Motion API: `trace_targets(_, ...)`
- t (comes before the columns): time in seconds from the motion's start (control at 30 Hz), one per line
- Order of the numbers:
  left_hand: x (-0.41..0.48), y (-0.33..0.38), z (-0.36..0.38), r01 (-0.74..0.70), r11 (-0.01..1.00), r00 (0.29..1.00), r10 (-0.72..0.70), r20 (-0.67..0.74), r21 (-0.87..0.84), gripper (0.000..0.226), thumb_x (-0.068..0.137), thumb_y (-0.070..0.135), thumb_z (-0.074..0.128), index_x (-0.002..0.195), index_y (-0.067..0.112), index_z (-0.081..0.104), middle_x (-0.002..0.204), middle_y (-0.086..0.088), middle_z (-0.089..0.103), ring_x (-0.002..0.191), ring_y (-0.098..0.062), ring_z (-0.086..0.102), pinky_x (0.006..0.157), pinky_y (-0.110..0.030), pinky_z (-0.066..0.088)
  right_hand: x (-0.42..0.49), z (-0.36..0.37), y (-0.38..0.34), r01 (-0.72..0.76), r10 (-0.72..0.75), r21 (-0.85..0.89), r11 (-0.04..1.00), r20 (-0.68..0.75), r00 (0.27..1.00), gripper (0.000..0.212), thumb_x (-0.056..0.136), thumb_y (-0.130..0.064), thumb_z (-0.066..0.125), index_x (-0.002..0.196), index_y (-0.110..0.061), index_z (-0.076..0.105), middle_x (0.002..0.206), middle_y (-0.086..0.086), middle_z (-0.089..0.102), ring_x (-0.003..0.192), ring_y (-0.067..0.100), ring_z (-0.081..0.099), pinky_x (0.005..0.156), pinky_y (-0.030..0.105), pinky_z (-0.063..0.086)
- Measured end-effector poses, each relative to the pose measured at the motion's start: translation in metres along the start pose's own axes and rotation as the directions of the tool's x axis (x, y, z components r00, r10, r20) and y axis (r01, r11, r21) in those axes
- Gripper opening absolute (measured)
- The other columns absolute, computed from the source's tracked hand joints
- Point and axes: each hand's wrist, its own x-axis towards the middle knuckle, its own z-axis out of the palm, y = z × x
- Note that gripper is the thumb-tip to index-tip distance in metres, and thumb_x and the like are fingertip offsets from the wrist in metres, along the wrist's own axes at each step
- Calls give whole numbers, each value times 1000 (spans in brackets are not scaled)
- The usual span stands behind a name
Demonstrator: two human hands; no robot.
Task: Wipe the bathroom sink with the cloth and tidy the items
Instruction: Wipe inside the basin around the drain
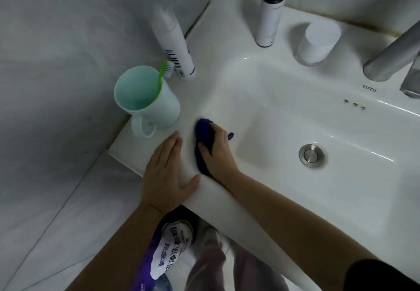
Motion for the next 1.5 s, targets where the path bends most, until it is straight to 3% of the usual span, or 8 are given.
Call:
trace_targets(0.17, -20, -3, -6, 114, 992, 992, -117, -44, -54, 79, 79, 56, 48, 130, -4, 42, 136, -21, 45, 126, -27, 34, 106, -38, 27, -22, -27, 11, 60, -25, -81, 995, 378, 926, 41, 96, -21, 44, 136, -21, 34, 132, 6, 42, 115, 21, 45, 92, 23, 32)
trace_targets(0.27, -40, -15, -13, 126, 990, 992, -125, 17, -62, 83, 84, 67, 35, 134, 0, 42, 140, -14, 42, 130, -23, 32, 108, -31, 21, -18, -36, 29, -8, 78, -303, 953, 221, 972, 41, 95, -21, 44, 135, -18, 36, 132, 12, 39, 113, 29, 46, 89, 23, 30)
trace_targets(0.33, -42, -22, -17, 96, 993, 995, -94, 36, -66, 81, 85, 65, 36, 133, 0, 43, 140, -14, 43, 130, -21, 32, 108, -29, 21, -10, -20, 19, -23, 55, -212, 977, 148, 987, 42, 94, -19, 47, 134, -13, 36, 127, 15, 41, 109, 28, 46, 86, 24, 32)
trace_targets(0.5, -37, -18, -19, 23, 996, 999, -20, 34, -81, 73, 83, 53, 48, 130, -2, 47, 138, -16, 45, 129, -23, 33, 108, -29, 20, -27, -18, -5, 70, -51, -50, 996, 322, 946, 34, 93, -17, 50, 127, -18, 45, 121, 5, 51, 106, 19, 49, 91, 29, 36)
trace_targets(0.7, -36, -9, -15, 15, 996, 1000, -14, 21, -88, 74, 82, 54, 48, 130, -2, 46, 140, -17, 43, 131, -24, 31, 109, -30, 19, -43, -66, 52, -148, 221, -458, 877, 110, 969, 41, 94, -22, 47, 134, -16, 39, 127, 18, 43, 113, 35, 45, 92, 33, 34)
trace_targets(0.97, -35, 9, -7, -21, 995, 1000, 21, -5, -93, 68, 84, 49, 48, 126, -4, 51, 136, -18, 47, 127, -27, 39, 106, -35, 29, -44, -35, -1, 0, 34, -93, 996, 364, 931, 37, 92, -16, 52, 128, -23, 46, 124, 3, 51, 110, 18, 48, 94, 27, 33)
trace_targets(1.17, -42, 27, -5, -84, 988, 996, 83, -13, -128, 62, 82, 43, 51, 122, -4, 53, 135, -19, 48, 126, -28, 37, 104, -37, 29, -98, -115, 72, -288, 366, -452, 844, 94, 926, 43, 89, -23, 54, 131, -25, 43, 122, 12, 47, 111, 29, 47, 93, 32, 35)
trace_targets(1.5, -28, 87, 0, -303, 937, 951, 309, 10, -172, 58, 84, 42, 50, 123, -1, 52, 134, -19, 49, 126, -28, 39, 103, -35, 28, -176, -164, 63, -399, 441, -236, 886, 167, 882, 31, 89, -20, 56, 120, -26, 54, 116, 4, 55, 108, 20, 52, 89, 26, 36)
